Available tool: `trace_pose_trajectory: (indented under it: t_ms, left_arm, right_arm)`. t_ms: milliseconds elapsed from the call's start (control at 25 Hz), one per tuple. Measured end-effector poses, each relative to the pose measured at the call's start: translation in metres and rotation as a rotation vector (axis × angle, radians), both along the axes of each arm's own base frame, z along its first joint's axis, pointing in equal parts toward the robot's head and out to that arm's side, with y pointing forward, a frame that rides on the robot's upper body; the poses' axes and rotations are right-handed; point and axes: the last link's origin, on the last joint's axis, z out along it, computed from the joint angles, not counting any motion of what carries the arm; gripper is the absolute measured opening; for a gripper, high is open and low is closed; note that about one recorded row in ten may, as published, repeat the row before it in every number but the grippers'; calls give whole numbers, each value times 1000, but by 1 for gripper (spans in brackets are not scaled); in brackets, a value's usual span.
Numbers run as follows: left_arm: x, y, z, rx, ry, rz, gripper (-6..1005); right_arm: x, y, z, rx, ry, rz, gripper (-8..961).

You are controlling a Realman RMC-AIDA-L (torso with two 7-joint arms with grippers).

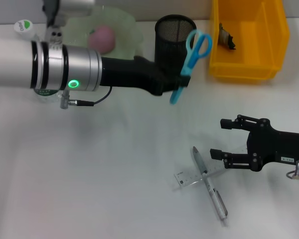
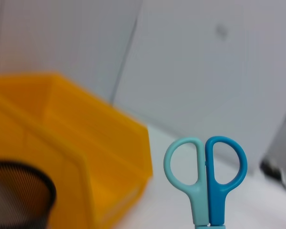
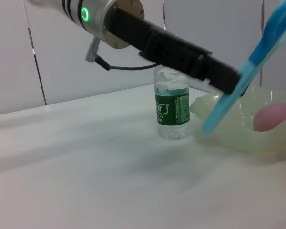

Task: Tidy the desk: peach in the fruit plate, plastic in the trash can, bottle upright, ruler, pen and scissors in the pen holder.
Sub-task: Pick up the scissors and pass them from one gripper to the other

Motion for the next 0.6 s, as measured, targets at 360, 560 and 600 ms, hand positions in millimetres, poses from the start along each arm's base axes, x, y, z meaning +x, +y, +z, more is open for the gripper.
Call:
trace_pose_trajectory:
  t_ms: [360, 560, 600]
  left_arm:
    - [-23, 12, -13, 309, -248, 2, 225]
    - [-20, 23, -17, 419, -267, 30, 225]
    - [-18, 27, -19, 445, -253, 30, 225]
  right_arm:
    - [0, 0, 0, -4, 3, -10, 824]
    - [1, -1, 0, -4, 4, -12, 824]
    - [1, -1, 0, -4, 4, -12, 824]
